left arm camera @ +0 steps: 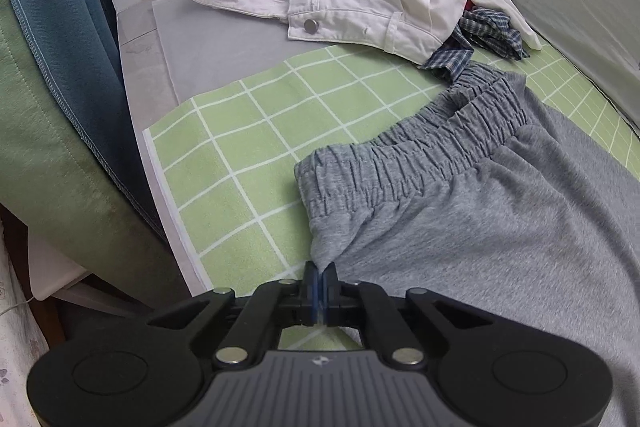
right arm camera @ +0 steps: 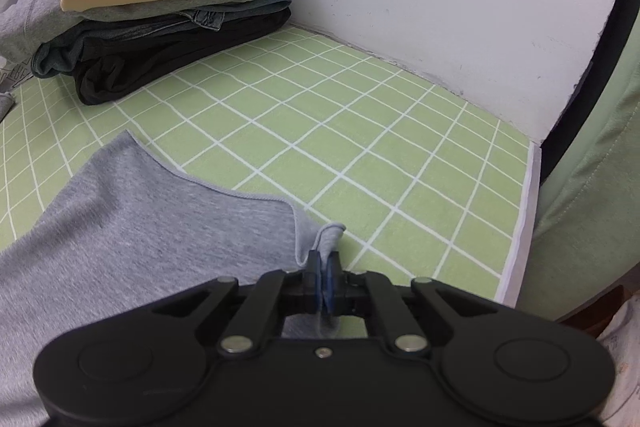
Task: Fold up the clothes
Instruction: 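Grasp the waistband edge with the left gripper while the right gripper grasps the leg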
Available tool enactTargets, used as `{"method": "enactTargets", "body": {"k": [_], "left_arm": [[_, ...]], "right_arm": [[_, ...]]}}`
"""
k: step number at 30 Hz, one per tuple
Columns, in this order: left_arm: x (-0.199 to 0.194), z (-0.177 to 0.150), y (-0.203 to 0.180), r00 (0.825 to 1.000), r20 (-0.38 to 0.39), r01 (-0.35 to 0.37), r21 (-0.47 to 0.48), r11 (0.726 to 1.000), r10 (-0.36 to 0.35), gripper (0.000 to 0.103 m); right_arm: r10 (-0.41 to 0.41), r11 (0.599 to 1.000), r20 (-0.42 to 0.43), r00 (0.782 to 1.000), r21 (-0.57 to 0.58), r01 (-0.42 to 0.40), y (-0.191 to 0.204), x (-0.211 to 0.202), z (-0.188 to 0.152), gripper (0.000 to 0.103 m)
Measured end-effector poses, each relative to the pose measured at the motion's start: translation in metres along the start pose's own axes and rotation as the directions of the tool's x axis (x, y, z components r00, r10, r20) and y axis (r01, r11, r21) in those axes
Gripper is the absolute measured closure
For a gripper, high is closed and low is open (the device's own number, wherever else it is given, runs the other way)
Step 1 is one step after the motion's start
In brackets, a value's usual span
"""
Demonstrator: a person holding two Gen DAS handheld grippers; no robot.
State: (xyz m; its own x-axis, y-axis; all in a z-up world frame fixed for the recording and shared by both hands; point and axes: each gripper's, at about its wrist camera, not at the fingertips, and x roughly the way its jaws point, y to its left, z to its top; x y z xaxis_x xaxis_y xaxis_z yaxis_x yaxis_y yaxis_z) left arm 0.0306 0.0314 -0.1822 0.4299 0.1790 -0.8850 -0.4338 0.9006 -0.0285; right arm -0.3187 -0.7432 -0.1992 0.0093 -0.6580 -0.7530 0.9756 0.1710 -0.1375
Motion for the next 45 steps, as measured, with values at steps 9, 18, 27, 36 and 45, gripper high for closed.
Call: {"method": "enactTargets", "body": {"k": [9, 18, 27, 36, 45], "left_arm": [[-0.021, 0.01, -0.025, 0.986, 0.134, 0.05, 0.316, 0.947, -0.097, 0.061], [0.01, 0.037, -0.037, 0.989, 0.093, 0.066, 0.44, 0.896, -0.119, 0.054], [0.036, 0.049, -0.045, 0.982, 0.01, 0.157, 0.507, 0.848, -0.187, 0.054], [0.036, 0.046, -0.032, 0.969, 0.012, 0.207, 0.514, 0.833, -0.249, 0.061], [0.023, 0.042, -0.011, 0.943, 0.047, 0.263, 0.507, 0.821, -0.331, 0.091]], "right_arm": [[-0.043, 0.993, 0.061, 0.997, -0.109, 0.049, 0.024, -0.03, -0.014, 0.042], [-0.029, 0.986, 0.058, 0.998, -0.165, 0.038, 0.064, -0.072, -0.045, 0.024], [0.033, 0.988, 0.024, 0.999, -0.154, -0.029, 0.109, -0.119, -0.087, 0.02], [0.084, 0.95, 0.002, 0.996, -0.303, -0.079, 0.154, -0.144, -0.125, 0.019], [0.033, 0.906, 0.111, 0.993, -0.423, 0.017, 0.181, -0.157, -0.152, 0.014]]}}
